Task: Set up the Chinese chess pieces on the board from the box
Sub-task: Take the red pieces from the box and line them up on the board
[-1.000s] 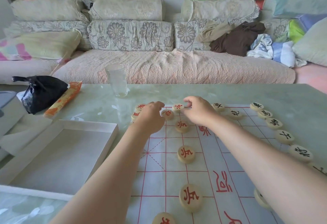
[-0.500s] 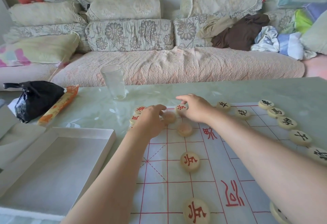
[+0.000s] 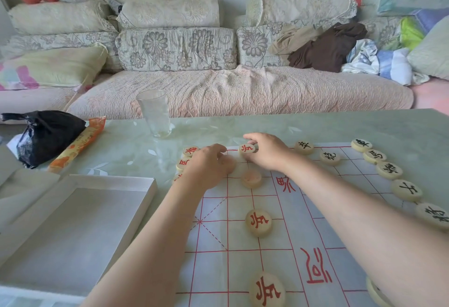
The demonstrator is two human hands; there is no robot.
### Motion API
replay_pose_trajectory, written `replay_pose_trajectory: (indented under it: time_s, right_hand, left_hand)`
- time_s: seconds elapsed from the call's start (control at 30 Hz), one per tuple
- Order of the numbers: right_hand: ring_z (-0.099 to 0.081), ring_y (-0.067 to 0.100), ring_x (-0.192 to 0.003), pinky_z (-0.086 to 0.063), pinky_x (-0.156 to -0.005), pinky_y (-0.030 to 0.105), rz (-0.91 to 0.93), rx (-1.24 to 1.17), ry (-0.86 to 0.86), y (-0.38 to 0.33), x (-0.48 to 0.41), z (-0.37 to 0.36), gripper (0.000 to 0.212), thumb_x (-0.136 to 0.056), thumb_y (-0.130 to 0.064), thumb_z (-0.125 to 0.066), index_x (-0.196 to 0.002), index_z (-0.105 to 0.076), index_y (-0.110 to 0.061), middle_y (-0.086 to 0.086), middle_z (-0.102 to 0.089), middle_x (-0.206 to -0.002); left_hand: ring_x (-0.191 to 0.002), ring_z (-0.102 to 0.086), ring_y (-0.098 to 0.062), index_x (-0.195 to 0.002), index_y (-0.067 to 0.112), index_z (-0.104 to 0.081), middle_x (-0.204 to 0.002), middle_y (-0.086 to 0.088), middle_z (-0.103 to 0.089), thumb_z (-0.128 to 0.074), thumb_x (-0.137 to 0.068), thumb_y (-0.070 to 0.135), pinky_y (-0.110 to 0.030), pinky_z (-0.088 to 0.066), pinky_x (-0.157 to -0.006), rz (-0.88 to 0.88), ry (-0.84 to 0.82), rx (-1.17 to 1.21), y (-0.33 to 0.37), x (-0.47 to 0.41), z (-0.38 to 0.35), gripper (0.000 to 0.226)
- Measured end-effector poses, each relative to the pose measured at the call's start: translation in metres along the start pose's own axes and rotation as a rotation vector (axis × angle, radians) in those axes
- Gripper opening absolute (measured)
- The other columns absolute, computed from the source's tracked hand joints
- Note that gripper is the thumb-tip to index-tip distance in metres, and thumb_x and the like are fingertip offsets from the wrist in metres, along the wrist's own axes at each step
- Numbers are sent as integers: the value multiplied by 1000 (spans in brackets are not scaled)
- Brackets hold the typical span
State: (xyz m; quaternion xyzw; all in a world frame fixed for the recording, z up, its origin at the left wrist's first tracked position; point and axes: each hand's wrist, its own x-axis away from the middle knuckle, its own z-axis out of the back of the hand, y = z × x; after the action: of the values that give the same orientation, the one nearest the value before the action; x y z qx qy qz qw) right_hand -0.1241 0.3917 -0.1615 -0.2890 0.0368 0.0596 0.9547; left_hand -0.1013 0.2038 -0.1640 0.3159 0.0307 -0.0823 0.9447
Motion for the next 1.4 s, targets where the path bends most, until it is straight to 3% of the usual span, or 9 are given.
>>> replay_pose_trajectory:
  time_s: [0.43, 0.63, 0.8, 0.97, 1.13, 1.23, 1.4]
  right_hand:
    - [-52, 20, -127, -39, -100, 29, 14, -5, -3, -1, 4, 4, 61, -90, -39, -67, -145, -48, -23, -2, -59, -136]
    - [-51, 19, -125, -37, -100, 29, 9, -5, 5, -5, 10, 8, 66, -87, -41, -71, -146, -45, -26, -3, -54, -135]
    - [-58, 14, -110, -39, -89, 23, 42, -29, 24, -27, 37, 28, 45, -90, -33, -70, -133, -60, -25, -5, -61, -119]
    - [-63, 12, -91, -42, -74, 20, 96, -25, -129, -75, 84, 38, 24, -87, -32, -71, -111, -72, -27, -9, -68, -101]
    - [-63, 17, -98, -50, -87, 30, 216, 76, -277, -133, 142, 40, 17, -89, -24, -67, -105, -74, -22, -2, -70, -105]
    - [-65, 18, -99, -52, -92, 37, 233, 70, -324, -159, 173, 34, 13, -89, -27, -67, -98, -75, -23, 0, -73, -103]
    - [-64, 14, -97, -52, -87, 31, 272, 56, -411, -191, 225, 16, 14, -87, -25, -68, -101, -73, -26, -7, -70, -104]
  left_hand:
    - [-108, -53, -20, -130, 24, -54, -117, 6, -60, -74, -80, 36, -32, -46, -92, -20, -2, 20, -4, 3, 0, 55]
    - [-113, -51, -19, -135, 26, -49, -128, 3, -54, -70, -82, 43, -29, -42, -89, -44, -43, -65, -1, 4, 5, 60]
    - [-115, -50, -22, -132, 25, -52, -121, 1, -55, -65, -84, 48, -36, -42, -97, -54, 3, -105, 9, 25, 24, 55]
    - [-97, -55, -16, -118, 24, -60, -102, 4, -56, -65, -86, 30, -25, -40, -80, -88, 43, -109, 19, 74, 56, 33]
    - [-78, -57, -13, -99, 26, -64, -87, 11, -55, -59, -90, 38, -25, -46, -70, -137, 87, -92, 27, 144, 85, 16]
    - [-73, -53, -1, -97, 33, -61, -90, 11, -58, -57, -90, 36, -11, -37, -59, -124, 72, -87, 15, 196, 101, 9]
    - [-76, -53, 0, -107, 32, -59, -91, 14, -56, -62, -87, 27, -10, -38, -62, -100, -4, -110, -8, 266, 128, 21]
